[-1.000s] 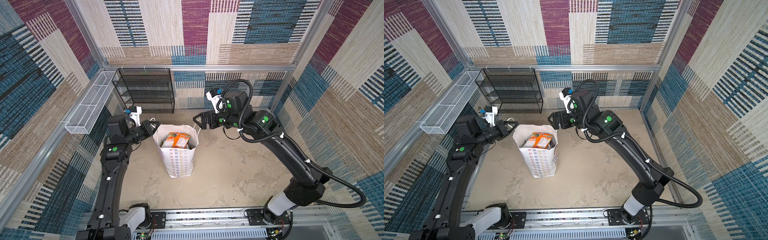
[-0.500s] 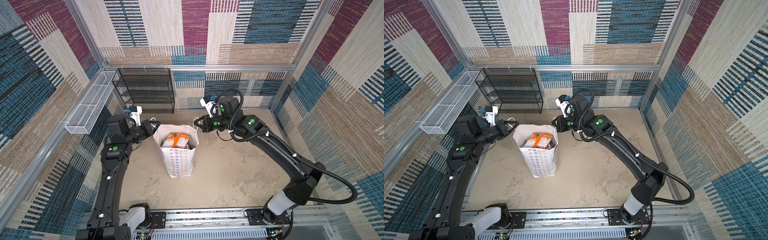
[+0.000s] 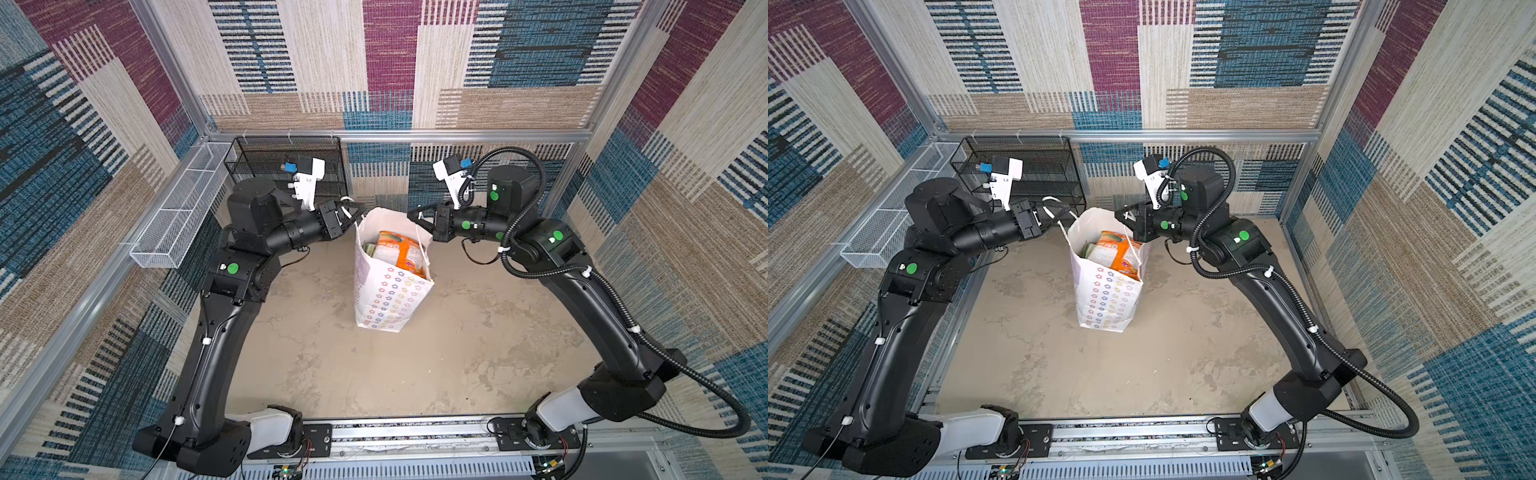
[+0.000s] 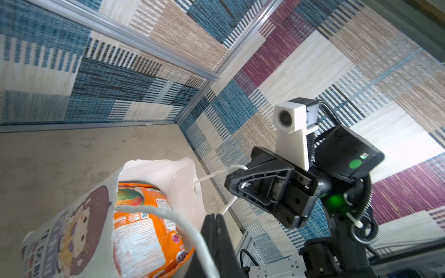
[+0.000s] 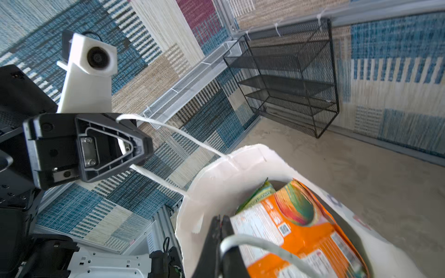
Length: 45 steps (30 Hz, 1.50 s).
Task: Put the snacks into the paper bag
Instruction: 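Release the bag rim with the left gripper while the right gripper hovers beside the bag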
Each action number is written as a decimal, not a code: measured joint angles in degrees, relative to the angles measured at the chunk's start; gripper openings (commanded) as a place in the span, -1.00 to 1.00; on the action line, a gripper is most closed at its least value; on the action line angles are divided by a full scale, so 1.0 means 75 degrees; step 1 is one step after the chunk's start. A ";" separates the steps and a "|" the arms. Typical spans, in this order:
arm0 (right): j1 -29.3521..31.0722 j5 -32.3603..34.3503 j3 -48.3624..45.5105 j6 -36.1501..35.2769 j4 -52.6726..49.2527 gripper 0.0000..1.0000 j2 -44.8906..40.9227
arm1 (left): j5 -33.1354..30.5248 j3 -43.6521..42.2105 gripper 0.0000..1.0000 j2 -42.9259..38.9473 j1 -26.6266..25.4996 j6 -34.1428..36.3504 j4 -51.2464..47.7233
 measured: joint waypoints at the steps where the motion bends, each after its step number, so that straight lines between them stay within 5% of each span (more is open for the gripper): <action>1: -0.0087 -0.0026 -0.0140 -0.0003 0.0073 -1.00 -0.0076 | -0.0041 -0.0087 -1.00 0.0073 0.0003 0.0000 -0.0003; 13: -0.0822 -0.0405 -0.1387 0.0032 -0.0256 -1.00 -0.0638 | -0.0134 -0.1029 -1.00 0.0825 -0.0373 -0.0251 -0.0160; 24: -0.0871 -0.0743 -0.3596 0.0146 0.0970 -0.95 -0.1116 | -0.0239 -0.2640 -1.00 0.0163 -0.0452 -0.0251 0.0644; 28: -0.0871 -0.0801 -0.3949 0.0230 0.1352 -0.38 -0.1285 | -0.0242 -0.3013 -0.61 -0.0003 -0.0452 -0.0251 0.0938; 34: -0.0871 -0.0918 -0.3987 0.0449 0.1492 0.39 -0.1536 | -0.0262 -0.3101 0.48 -0.0236 -0.0452 -0.0251 0.1017; 37: -0.0871 -0.1046 -0.4092 0.0635 0.1597 0.60 -0.1728 | -0.0414 -0.3136 0.89 -0.0399 -0.0452 -0.0248 0.1020; 45: -0.0871 -0.1195 -0.4339 0.1011 0.1708 0.86 -0.2127 | -0.0460 -0.3171 0.98 -0.0536 -0.0431 -0.0163 0.0947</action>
